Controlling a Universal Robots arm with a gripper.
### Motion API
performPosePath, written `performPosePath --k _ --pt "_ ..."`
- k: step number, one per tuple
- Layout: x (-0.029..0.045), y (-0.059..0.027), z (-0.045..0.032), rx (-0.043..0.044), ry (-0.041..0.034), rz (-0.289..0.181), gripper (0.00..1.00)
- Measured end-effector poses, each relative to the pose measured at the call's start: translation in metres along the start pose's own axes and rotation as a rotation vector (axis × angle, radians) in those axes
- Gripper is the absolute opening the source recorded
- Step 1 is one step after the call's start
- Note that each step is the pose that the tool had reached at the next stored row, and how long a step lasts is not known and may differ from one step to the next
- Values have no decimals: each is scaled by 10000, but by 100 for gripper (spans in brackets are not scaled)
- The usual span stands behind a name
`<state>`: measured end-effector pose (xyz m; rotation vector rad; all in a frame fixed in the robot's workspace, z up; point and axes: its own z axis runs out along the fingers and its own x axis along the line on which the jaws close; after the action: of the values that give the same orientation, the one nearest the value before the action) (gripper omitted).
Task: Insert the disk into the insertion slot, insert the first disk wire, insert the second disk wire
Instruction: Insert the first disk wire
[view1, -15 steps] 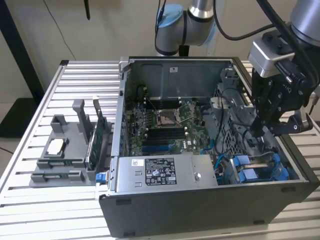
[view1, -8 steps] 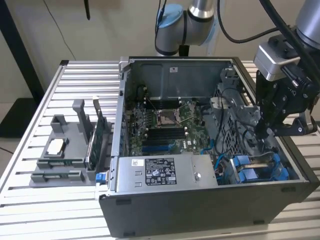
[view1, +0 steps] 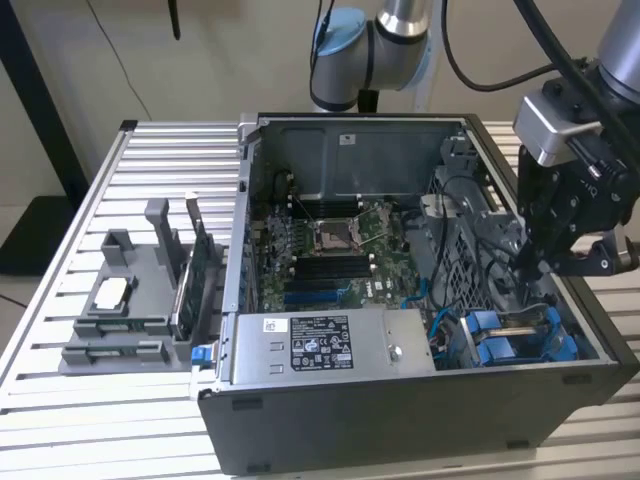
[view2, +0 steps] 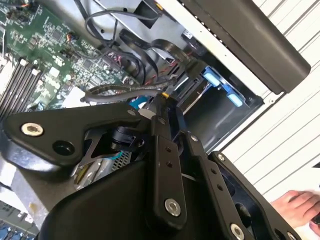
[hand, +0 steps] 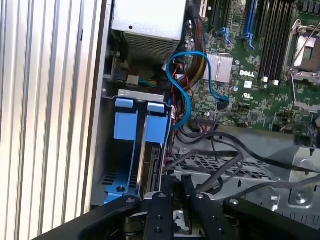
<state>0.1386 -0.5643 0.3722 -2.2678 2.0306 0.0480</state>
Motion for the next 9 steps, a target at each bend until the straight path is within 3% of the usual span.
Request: performPosePath --k 9 --pt "7 3 61 90 58 1020 19"
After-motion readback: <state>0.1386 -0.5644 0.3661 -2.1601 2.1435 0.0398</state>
